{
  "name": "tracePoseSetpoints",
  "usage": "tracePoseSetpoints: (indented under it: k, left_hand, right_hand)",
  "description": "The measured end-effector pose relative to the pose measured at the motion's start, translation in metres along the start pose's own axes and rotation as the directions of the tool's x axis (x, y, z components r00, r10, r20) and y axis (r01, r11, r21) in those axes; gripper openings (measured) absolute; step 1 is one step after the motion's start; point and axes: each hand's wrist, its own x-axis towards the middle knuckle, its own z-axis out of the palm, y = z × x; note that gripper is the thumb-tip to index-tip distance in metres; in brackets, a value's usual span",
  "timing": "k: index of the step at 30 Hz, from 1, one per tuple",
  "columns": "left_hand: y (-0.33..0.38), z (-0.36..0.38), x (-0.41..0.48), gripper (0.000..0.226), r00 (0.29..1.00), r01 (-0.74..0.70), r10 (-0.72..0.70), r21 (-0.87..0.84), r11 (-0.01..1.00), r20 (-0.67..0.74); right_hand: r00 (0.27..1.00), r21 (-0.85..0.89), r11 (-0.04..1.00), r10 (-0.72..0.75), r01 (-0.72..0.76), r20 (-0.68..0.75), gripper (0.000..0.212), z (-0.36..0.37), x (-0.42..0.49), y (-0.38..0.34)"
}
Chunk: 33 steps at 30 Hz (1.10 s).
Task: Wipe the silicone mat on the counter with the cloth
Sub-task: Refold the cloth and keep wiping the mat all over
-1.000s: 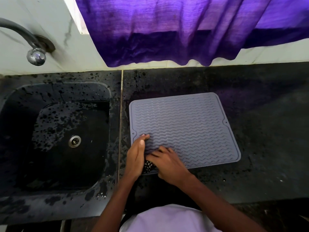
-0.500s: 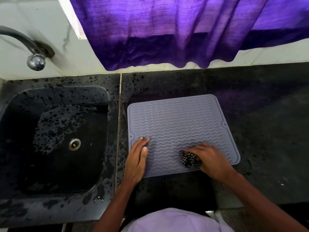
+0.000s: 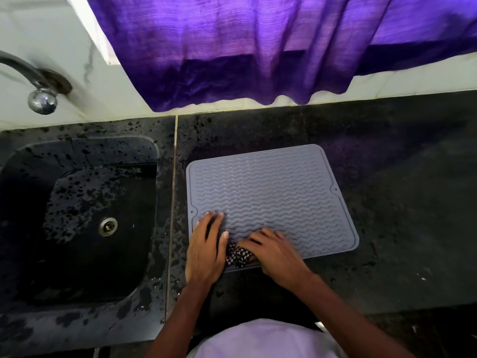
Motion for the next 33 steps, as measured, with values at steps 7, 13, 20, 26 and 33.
tracePoseSetpoints:
  k: [7,13,20,26,33]
  left_hand:
    - [-0.002,0.005,0.004,0.057,0.998,-0.017,0.006,0.177,0.984,0.062]
    - [-0.005,0.005,0.003,0.058,0.997,-0.030,0.018,0.181,0.983,0.070]
    - [-0.006,0.008,0.005,0.057,1.000,0.000,-0.002,0.126,0.992,0.019]
    - [0.002,0.009,0.004,0.057,0.999,0.052,-0.053,0.167,0.985,0.004]
    - [0.003,0.009,0.004,0.058,0.998,0.056,-0.054,0.153,0.987,-0.014]
  right_hand:
    - [0.993,-0.046,0.997,0.072,-0.068,0.096,0.073,-0.028,-0.028,0.057]
    - [0.972,-0.111,0.982,0.171,-0.155,0.160,0.079,-0.061,-0.058,0.113]
    - [0.947,-0.168,0.946,0.298,-0.276,0.124,0.057,-0.087,-0.079,0.143]
    - [0.979,0.101,0.978,0.172,-0.183,0.105,0.044,-0.080,-0.046,0.112]
    - [0.972,-0.069,0.992,0.115,-0.103,0.203,0.054,-0.068,-0.021,0.094]
